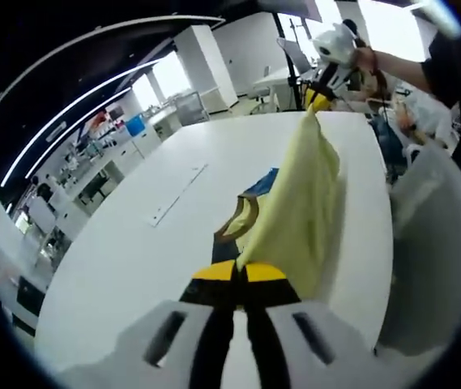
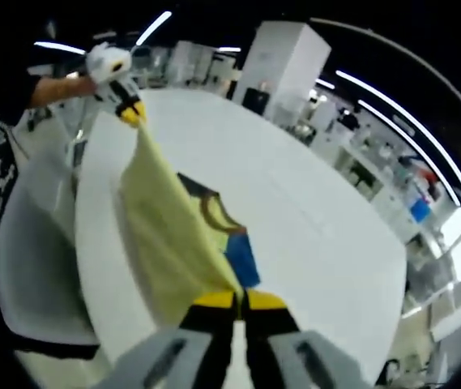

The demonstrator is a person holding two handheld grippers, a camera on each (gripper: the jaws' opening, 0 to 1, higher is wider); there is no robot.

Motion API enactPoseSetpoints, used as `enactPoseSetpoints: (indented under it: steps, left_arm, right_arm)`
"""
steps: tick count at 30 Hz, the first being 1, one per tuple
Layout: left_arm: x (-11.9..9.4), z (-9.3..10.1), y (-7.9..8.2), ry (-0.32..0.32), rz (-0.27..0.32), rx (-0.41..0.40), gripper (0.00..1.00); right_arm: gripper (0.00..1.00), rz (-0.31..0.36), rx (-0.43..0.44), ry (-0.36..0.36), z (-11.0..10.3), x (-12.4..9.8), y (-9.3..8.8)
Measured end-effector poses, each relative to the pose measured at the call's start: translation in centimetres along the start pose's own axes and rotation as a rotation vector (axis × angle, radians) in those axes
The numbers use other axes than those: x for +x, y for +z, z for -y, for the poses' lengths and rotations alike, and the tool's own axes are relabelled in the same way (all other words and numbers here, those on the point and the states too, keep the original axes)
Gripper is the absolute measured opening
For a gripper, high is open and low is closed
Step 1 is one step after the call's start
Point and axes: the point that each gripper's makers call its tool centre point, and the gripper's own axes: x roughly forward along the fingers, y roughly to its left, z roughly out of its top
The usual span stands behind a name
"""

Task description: Fold the garment on the visible template until the final outline fits inside the template.

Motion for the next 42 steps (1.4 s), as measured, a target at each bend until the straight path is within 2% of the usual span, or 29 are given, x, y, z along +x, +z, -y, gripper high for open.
enactPoseSetpoints:
  steps: [8,15,21,27,34,39,42]
  left_arm:
    - [1.2,-2.0,0.6,0.021,0.015,-0.020,0.00]
    - [3.5,-3.8,-0.6,0.011,-0.007,-0.070,0.00]
    - [5.7,-4.9,-1.9,-0.003,-0.032,-0.117,0.00]
    - [8.1,-5.6,-3.3,-0.027,-0.047,-0.243,0.00]
    - [10.7,-6.0,-5.5,-0.064,-0.094,-0.284,0.00]
    - [13.1,-6.4,-7.3,-0.084,-0.084,-0.407,0.00]
    - [14.1,-6.3,-8.3,-0.091,-0.107,-0.404,0.00]
  right_arm:
    - [0.00,0.017,0.027,-0.037,2.0,1.8,0.3]
    - [0.00,0.022,0.094,-0.058,3.3,4.1,-0.1]
    - [0.00,0.021,0.145,-0.076,4.3,6.2,-0.6]
    - [0.00,0.004,0.187,-0.076,4.9,8.7,-1.6]
    - [0.00,-0.006,0.235,-0.078,5.6,11.6,-2.3]
    - [0.00,-0.072,0.224,-0.072,5.6,14.0,-3.7]
    - [0.00,-0.102,0.209,-0.061,6.0,15.5,-4.1]
